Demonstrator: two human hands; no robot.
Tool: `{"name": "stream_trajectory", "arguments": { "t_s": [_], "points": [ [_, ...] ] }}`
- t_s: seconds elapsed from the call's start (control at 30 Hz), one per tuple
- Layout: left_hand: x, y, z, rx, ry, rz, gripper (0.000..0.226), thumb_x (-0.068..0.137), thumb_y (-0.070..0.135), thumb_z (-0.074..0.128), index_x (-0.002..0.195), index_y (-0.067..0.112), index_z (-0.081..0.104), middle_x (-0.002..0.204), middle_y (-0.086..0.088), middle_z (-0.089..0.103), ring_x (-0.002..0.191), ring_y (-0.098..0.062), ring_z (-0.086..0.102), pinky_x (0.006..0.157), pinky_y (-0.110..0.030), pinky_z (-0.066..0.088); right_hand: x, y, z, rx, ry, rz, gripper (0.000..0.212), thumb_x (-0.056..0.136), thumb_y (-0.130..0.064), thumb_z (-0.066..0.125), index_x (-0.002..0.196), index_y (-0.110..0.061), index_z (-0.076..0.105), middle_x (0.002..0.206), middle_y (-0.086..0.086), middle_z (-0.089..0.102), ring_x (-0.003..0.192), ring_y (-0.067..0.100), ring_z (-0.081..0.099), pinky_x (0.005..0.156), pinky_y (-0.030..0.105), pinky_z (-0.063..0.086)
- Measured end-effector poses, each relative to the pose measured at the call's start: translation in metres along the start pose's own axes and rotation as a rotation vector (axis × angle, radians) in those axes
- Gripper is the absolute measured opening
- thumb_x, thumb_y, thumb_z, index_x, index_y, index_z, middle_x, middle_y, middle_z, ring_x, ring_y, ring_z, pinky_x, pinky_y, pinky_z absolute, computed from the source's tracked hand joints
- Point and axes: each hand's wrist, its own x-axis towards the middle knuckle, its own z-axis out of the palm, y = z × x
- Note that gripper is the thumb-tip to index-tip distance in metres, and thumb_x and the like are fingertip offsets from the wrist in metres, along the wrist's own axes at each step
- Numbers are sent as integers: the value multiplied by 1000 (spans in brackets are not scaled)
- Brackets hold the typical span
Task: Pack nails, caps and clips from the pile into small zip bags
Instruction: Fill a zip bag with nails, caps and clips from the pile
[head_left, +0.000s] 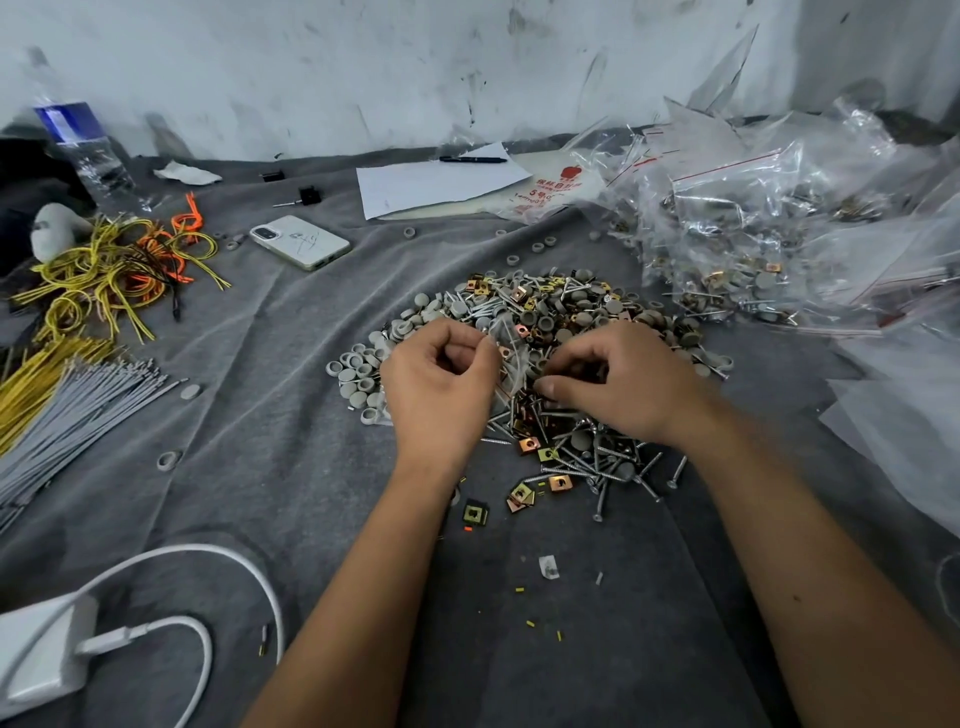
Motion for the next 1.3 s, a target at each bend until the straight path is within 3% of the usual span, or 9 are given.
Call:
{"name": "stream_trajectory", "arguments": {
  "t_s": [0.23, 0.4, 0.53, 0.7, 0.87, 1.03, 1.1, 1.2, 1.3],
  "points": [
    [0, 1, 0, 6, 3, 17, 16, 86, 4, 71, 74, 13, 71, 55, 6, 58, 52, -16, 55, 50, -39, 50, 1, -1, 5, -231, 5, -64, 21, 89, -33, 78, 109, -29, 76, 94, -18, 61, 88, 6, 59, 76, 23, 45],
    [-1, 2, 0, 8, -5, 13, 13, 88, 4, 71, 76, 11, 72, 57, -1, 61, 58, -43, 63, 53, -55, 58, 2, -7, 10, -295, -23, -10, 27, 90, -36, 76, 112, -23, 71, 107, -9, 62, 96, 11, 60, 85, 30, 52],
    [-2, 3, 0, 34, 3, 18, 15, 88, 4, 71, 75, 12, 72, 57, 1, 61, 52, -30, 59, 54, -44, 57, 1, -13, 13, -356, -25, -17, 27, 93, -36, 71, 113, -19, 65, 108, -6, 59, 100, 15, 59, 89, 38, 54],
    [-3, 4, 0, 38, -16, 9, 15, 88, 3, 71, 76, 12, 72, 58, -1, 63, 53, -19, 60, 55, -51, 57, -1, -15, 15, -392, 17, -26, 20, 98, -35, 64, 103, -16, 63, 101, -3, 56, 95, 18, 57, 84, 38, 52],
    [-3, 3, 0, 32, -14, 12, 14, 89, 4, 71, 77, 10, 72, 60, -8, 64, 53, -31, 63, 54, -55, 58, 1, -11, 14, -379, 40, -44, 19, 103, -27, 56, 103, -13, 68, 101, -1, 60, 96, 18, 58, 86, 40, 52],
    [-3, 1, 1, 27, -6, 21, 14, 88, 4, 71, 76, 11, 72, 56, 0, 63, 48, -17, 61, 49, -43, 56, 1, -15, 12, -99, 188, -55, 15, 104, -20, 56, 105, -11, 69, 97, -2, 67, 86, 8, 61, 74, 13, 44],
    [-2, -1, 1, 17, -17, 18, 15, 88, 4, 72, 75, 13, 71, 55, 0, 63, 49, -20, 62, 50, -43, 55, -1, -23, 9, 35, 292, -141, 10, 101, -16, 62, 102, -13, 72, 94, -5, 70, 86, 1, 62, 74, 7, 43],
    [-1, -1, 2, 8, -29, 21, 19, 88, 4, 73, 73, 16, 70, 54, 5, 61, 49, -14, 59, 47, -32, 51, -2, -31, 12, 61, 347, -285, 8, 94, -13, 71, 100, -11, 77, 93, -5, 69, 87, 4, 63, 79, 12, 46],
    [0, -1, 1, -15, -33, 0, 19, 88, 2, 72, 73, 14, 69, 53, 7, 60, 49, -15, 58, 49, -28, 48, -2, -31, 19, -29, 301, -311, 12, 88, -11, 78, 99, -9, 80, 89, 1, 66, 82, 14, 61, 75, 29, 51]
  ]
}}
